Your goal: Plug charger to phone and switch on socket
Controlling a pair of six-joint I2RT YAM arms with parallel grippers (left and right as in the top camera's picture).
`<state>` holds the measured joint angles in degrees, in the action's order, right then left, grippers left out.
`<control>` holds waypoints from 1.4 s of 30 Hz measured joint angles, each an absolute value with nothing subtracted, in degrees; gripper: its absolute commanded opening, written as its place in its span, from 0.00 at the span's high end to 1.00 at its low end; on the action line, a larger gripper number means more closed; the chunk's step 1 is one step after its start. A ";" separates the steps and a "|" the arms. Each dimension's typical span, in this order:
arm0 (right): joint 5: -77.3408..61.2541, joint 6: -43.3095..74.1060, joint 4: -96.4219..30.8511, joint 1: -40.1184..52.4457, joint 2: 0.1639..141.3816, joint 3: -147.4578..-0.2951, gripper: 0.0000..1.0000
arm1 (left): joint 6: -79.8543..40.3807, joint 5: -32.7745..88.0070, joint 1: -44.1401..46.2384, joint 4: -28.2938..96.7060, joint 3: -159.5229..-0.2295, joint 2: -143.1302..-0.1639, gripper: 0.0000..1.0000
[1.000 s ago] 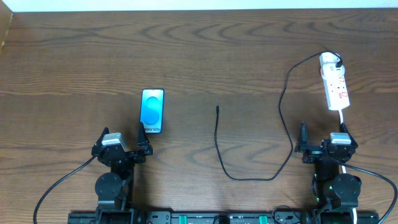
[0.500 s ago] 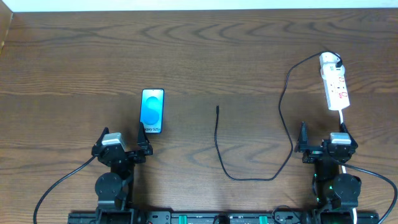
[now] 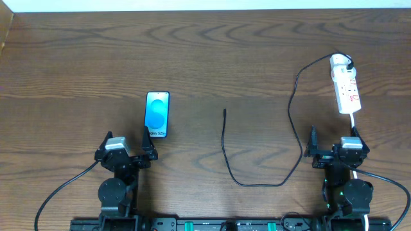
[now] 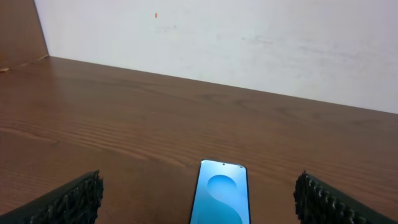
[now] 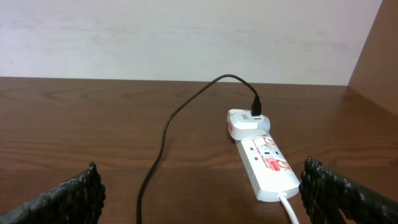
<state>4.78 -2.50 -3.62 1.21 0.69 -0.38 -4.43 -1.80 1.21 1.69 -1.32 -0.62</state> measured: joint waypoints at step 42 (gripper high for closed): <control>4.97 -2.24 -3.60 1.21 0.67 -0.38 0.01 | -1.45 0.99 1.21 30.11 -47.20 -50.83 0.02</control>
